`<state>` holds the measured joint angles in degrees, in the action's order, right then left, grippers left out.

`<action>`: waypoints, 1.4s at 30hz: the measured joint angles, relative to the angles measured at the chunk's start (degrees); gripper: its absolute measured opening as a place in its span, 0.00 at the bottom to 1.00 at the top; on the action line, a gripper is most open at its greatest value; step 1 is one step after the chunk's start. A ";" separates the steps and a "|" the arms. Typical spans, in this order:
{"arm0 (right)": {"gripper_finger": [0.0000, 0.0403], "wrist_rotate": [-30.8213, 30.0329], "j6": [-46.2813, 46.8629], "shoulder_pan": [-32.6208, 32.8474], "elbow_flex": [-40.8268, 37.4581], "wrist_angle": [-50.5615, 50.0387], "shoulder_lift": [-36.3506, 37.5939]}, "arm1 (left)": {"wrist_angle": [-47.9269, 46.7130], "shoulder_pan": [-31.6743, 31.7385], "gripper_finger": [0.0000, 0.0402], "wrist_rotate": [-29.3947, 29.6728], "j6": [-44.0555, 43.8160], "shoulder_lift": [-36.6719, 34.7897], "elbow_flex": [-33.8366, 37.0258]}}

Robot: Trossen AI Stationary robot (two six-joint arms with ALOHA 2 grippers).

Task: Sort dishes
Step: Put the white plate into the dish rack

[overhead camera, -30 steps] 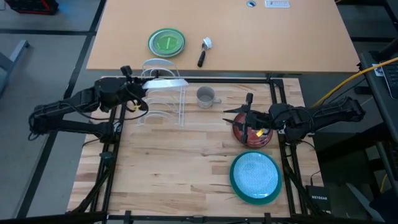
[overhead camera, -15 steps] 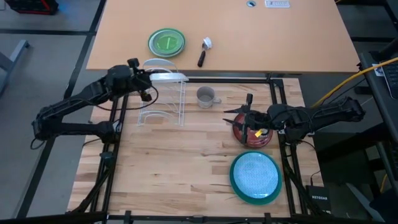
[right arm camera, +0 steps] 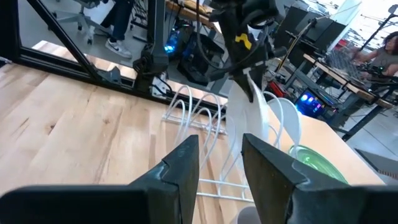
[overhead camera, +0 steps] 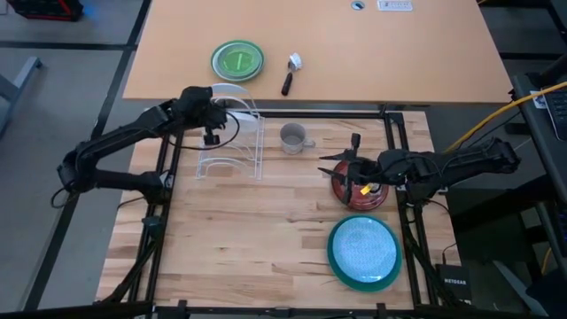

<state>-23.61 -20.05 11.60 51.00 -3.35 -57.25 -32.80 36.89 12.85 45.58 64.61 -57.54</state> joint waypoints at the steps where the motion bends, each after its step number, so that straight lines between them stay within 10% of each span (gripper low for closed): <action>1: 0.31 -0.02 0.00 0.00 0.00 -0.01 0.00 | -0.46 0.06 0.12 -1.02 -0.64 0.66 0.00; 42: 0.31 -0.42 0.02 0.00 -0.02 -1.10 0.00 | -2.31 -0.08 0.26 0.35 -16.97 -1.45 0.09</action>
<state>-24.03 -20.03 11.60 50.98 -4.45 -57.25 -35.11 36.81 13.21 28.61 63.16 -57.45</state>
